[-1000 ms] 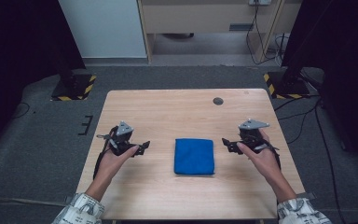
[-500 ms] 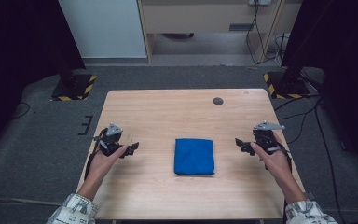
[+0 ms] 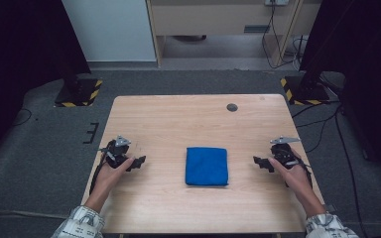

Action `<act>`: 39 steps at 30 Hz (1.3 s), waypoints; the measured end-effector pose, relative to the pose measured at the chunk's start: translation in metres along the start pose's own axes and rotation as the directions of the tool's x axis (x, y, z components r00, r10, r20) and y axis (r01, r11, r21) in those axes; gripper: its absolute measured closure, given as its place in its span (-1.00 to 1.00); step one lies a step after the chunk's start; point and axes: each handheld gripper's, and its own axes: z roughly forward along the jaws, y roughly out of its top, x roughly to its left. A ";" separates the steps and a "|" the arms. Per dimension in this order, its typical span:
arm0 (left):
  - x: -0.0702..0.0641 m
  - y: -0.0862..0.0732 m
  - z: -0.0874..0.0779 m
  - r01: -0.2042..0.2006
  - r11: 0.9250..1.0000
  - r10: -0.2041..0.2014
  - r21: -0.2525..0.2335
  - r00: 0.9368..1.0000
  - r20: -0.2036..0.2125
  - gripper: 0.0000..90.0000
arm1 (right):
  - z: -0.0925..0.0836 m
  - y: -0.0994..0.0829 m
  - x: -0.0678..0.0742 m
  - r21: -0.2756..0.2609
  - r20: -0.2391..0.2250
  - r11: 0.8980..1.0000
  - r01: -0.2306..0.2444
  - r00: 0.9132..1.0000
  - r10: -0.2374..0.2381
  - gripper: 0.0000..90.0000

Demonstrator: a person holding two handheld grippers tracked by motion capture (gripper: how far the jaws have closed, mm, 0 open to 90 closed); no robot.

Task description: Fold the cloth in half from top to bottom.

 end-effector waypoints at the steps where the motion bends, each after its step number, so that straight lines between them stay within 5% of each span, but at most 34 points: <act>1: 0.000 0.000 0.002 0.001 1.000 -0.001 0.003 1.000 -0.002 -0.85 | 0.001 0.000 -0.002 0.000 0.008 1.000 -0.008 1.000 0.008 -0.76; 14: 0.002 -0.002 0.016 0.026 0.999 -0.026 0.023 1.000 -0.014 -0.86 | 0.014 0.002 -0.022 -0.018 0.073 0.995 -0.095 0.993 0.096 -0.75; 23: 0.002 -0.005 0.019 0.024 1.000 -0.024 -0.004 0.999 -0.023 -0.90 | 0.019 0.001 -0.019 -0.022 0.100 0.996 -0.086 0.991 0.088 -0.81; 32: 0.000 -0.006 0.021 0.012 1.000 -0.012 -0.012 0.999 -0.033 -0.93 | 0.026 0.001 -0.009 -0.018 0.150 1.000 -0.025 0.988 0.027 -0.88; 39: -0.001 -0.007 0.021 0.018 1.000 -0.019 -0.012 0.999 -0.041 -0.93 | 0.022 -0.005 -0.006 -0.028 0.142 1.000 -0.014 0.990 0.018 -0.88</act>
